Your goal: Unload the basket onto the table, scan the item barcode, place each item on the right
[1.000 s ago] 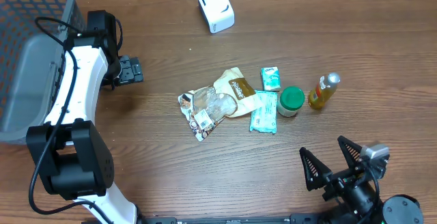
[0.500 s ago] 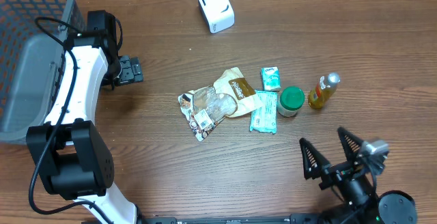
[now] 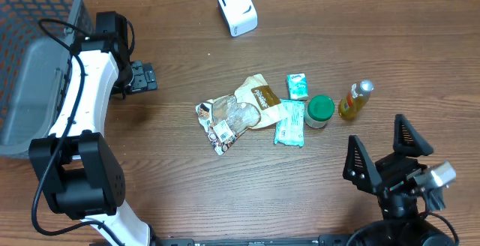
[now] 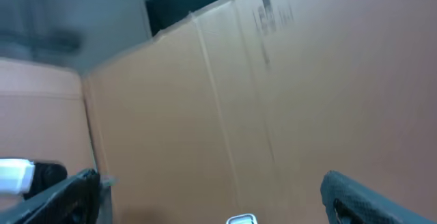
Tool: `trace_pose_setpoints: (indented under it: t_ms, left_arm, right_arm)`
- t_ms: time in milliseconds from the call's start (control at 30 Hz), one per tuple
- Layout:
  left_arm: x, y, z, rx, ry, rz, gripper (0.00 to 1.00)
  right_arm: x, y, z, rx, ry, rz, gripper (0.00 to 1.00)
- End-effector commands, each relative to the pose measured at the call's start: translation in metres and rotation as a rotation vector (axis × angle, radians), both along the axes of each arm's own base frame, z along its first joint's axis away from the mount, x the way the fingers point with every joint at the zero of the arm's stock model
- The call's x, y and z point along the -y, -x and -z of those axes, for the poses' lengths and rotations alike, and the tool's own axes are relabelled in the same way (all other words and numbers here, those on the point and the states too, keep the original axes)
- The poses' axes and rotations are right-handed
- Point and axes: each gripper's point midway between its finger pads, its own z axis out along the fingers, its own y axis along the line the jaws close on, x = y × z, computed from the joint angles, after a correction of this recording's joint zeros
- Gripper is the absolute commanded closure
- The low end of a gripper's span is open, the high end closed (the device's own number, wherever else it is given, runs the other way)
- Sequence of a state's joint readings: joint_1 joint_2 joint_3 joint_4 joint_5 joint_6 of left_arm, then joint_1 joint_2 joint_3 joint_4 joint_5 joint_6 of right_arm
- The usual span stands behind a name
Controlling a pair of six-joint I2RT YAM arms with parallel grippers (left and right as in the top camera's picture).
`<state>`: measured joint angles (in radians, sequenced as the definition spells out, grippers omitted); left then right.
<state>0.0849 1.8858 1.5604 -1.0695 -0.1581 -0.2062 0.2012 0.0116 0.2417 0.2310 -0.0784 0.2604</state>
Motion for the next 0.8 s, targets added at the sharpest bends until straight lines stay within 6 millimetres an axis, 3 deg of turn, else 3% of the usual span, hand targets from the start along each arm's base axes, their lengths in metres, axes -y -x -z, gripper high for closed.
trace_pose_setpoints:
  t_ms: [0, 200, 433, 567, 767]
  left_arm:
    - [-0.001, -0.003, -0.006, 0.019, -0.007, -0.004, 0.00]
    - [-0.001, -0.003, -0.006, 0.019, -0.007, -0.004, 0.00]
    - [-0.001, -0.003, -0.006, 0.019, -0.007, -0.004, 0.00]
    - [-0.001, -0.003, -0.006, 0.019, -0.007, -0.004, 0.00]
    - [-0.001, -0.003, -0.006, 0.019, -0.007, -0.004, 0.00]
  right_arm:
    - [0.000, 0.003, 0.002, 0.090, 0.016, 0.016, 0.00]
    - [-0.001, 0.014, 0.008, 0.257, 0.076, 0.059, 0.00]
    - [-0.004, -0.001, 0.029, 0.170, 0.108, 0.059, 0.00]
    - [-0.003, -0.024, 0.063, 0.008, 0.146, 0.065, 0.00]
    - [-0.003, -0.048, 0.132, -0.287, 0.195, 0.061, 0.00]
